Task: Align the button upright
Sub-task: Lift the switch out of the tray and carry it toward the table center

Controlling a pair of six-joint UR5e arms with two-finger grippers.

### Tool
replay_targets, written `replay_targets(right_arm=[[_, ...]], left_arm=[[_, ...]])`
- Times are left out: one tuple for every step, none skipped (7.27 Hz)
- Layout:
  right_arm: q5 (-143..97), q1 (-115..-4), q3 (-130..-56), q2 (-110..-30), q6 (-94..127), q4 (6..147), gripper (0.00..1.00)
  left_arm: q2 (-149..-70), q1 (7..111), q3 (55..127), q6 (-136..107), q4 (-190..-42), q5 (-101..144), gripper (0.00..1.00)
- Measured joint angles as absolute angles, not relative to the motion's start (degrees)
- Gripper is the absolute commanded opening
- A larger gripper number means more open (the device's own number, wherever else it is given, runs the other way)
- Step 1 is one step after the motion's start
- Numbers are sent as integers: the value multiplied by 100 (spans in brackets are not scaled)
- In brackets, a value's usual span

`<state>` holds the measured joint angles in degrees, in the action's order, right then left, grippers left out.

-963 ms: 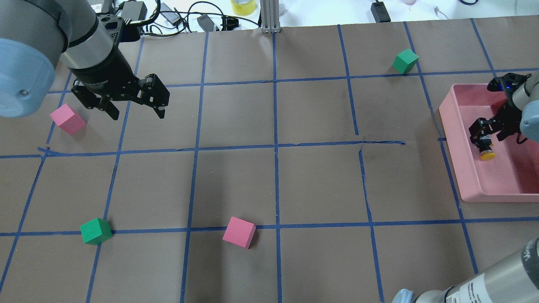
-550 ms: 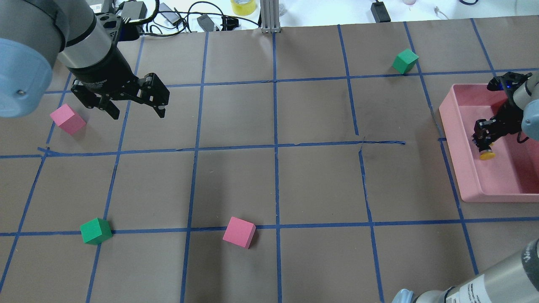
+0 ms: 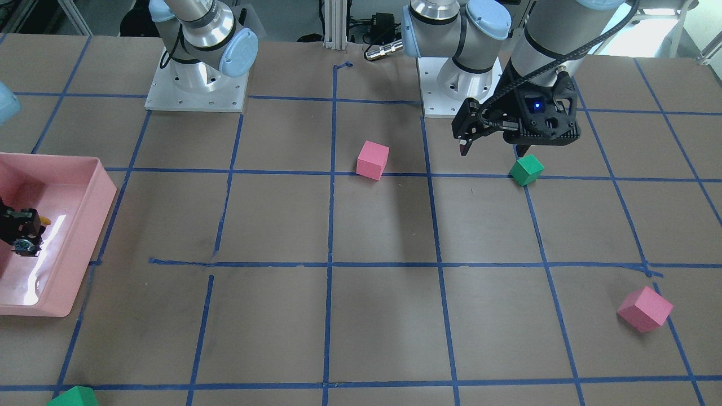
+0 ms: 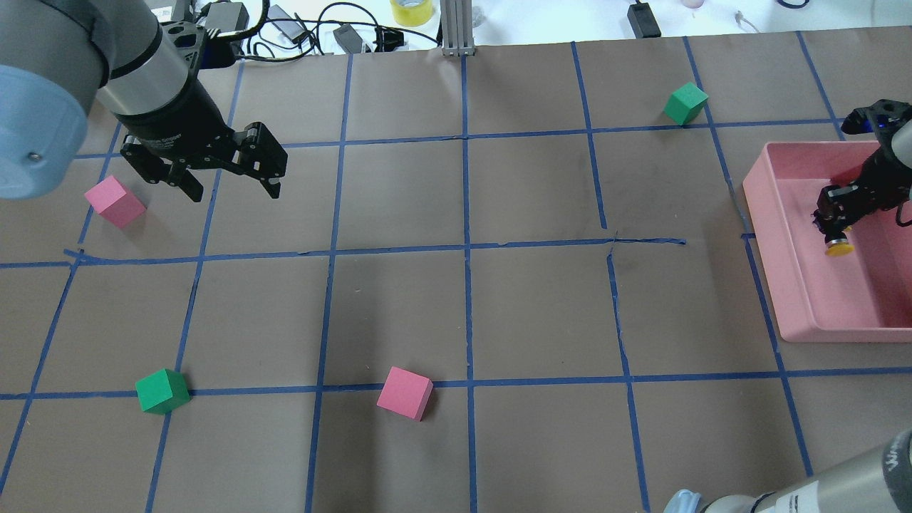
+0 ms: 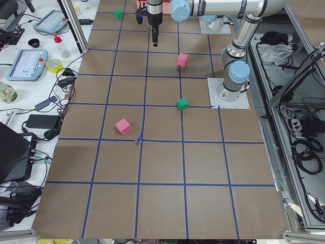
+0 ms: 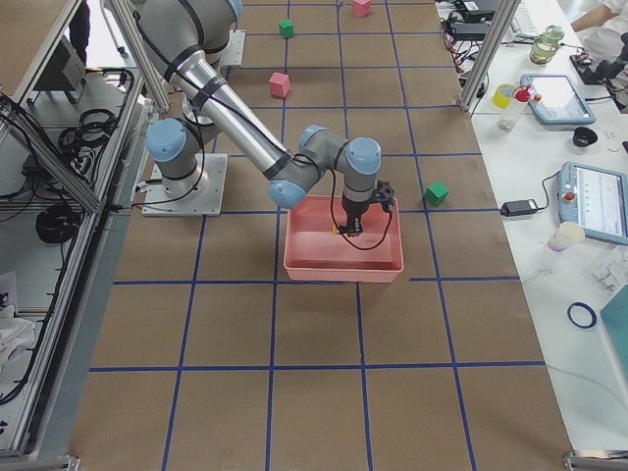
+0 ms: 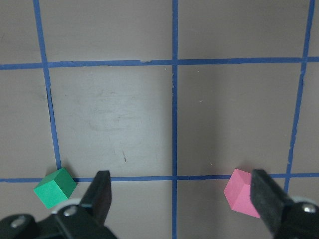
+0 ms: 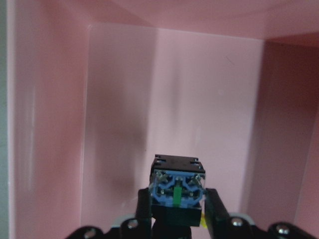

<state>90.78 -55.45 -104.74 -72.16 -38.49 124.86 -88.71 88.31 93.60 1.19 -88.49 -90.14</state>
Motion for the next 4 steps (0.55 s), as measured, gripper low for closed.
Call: replay_targets(right_arm=[[9012,-5557,-10206,-7270,-3848,12162,0],[8873,-5599,-9778,-7305,-3834,11640,0],[8726,-5744,-9329,-7331,-3806,11181,0],[8639,-6004,-9030,-7352,-3751,10965,0]], left_arm=[[-8870,8829,9359,105,-8863,-9037,100],[-8873,8830,9357,87,-8866,-9026,100],[-8884,8832,9360,64,-8872,-9003,100],[-8893,8833,9365,57,-8877,-8995,100]])
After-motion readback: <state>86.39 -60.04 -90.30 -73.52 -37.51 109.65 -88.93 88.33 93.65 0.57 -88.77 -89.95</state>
